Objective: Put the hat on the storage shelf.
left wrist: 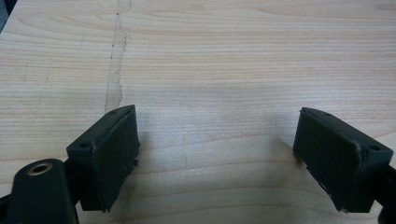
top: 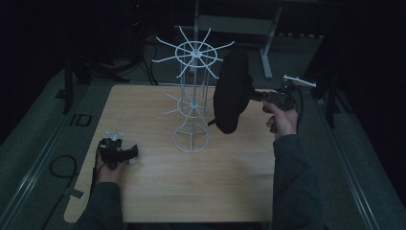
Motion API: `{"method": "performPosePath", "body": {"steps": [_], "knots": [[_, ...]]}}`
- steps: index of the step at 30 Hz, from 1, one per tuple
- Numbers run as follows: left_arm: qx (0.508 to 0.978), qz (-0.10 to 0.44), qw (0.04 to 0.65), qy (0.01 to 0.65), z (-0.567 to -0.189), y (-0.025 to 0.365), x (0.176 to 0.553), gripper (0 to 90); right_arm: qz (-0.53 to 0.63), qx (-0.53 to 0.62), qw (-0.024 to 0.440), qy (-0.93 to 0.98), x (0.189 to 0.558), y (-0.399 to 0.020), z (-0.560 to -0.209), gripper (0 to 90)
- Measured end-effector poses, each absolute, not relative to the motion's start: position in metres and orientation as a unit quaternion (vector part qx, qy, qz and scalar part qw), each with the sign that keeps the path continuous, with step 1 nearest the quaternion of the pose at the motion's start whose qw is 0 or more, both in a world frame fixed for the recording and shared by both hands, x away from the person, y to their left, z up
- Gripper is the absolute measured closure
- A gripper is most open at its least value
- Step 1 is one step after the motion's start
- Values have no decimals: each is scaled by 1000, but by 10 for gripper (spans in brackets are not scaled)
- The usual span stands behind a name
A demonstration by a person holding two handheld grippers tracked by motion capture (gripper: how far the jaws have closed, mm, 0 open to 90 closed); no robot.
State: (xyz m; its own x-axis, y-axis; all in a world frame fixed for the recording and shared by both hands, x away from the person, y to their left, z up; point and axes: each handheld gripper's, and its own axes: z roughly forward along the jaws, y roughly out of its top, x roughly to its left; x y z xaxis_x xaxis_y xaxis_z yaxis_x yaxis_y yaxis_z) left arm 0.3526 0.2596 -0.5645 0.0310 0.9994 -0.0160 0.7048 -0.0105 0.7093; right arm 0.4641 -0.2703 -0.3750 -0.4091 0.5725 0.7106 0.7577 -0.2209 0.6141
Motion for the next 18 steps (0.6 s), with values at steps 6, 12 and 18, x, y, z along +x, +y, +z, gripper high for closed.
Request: {"method": "performPosePath", "body": {"steps": [6,12,18], "knots": [[661,262,281,645,-564,260,353,152,-549,-546,56,-630,461,-274,-377,630],[661,262,281,645,-564,260,353,152,-519,-554,19,-651,458,-273,-380,630],[661,262,281,645,-564,260,353,151,-485,-552,-12,-679,456,-270,-384,627]]}}
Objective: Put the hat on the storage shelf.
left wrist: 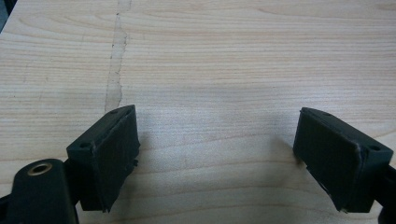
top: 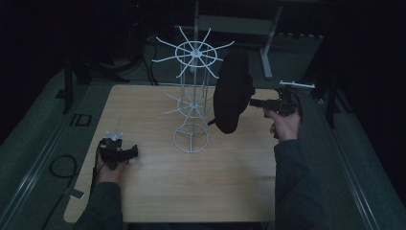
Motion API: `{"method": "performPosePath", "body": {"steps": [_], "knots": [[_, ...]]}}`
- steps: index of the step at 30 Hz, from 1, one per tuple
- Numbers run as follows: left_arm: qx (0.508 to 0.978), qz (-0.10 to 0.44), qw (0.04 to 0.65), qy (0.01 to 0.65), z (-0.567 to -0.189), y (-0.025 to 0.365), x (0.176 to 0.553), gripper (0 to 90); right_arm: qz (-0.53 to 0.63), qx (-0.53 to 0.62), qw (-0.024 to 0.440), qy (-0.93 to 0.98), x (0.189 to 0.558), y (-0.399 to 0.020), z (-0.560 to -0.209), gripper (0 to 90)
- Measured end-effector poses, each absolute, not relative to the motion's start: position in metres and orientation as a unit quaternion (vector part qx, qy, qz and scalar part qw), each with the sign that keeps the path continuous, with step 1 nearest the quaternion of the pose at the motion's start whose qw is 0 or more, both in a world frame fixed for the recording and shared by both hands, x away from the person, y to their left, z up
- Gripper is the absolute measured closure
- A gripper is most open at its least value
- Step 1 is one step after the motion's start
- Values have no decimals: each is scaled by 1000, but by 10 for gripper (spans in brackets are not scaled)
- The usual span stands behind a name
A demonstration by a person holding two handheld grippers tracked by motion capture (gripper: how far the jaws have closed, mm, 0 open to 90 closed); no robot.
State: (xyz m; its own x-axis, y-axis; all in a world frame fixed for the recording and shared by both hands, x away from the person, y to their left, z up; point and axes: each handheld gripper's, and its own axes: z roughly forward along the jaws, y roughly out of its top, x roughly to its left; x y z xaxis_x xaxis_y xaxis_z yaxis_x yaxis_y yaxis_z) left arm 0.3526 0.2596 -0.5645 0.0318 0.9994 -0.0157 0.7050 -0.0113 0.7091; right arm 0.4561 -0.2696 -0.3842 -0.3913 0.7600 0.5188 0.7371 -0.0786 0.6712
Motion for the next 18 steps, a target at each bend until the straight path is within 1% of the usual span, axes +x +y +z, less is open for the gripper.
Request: {"method": "performPosePath", "body": {"steps": [6,18], "knots": [[661,262,281,645,-564,260,353,152,462,545,27,699,453,-268,-391,621],[661,262,281,645,-564,260,353,151,438,549,31,711,448,-273,-408,617]]}}
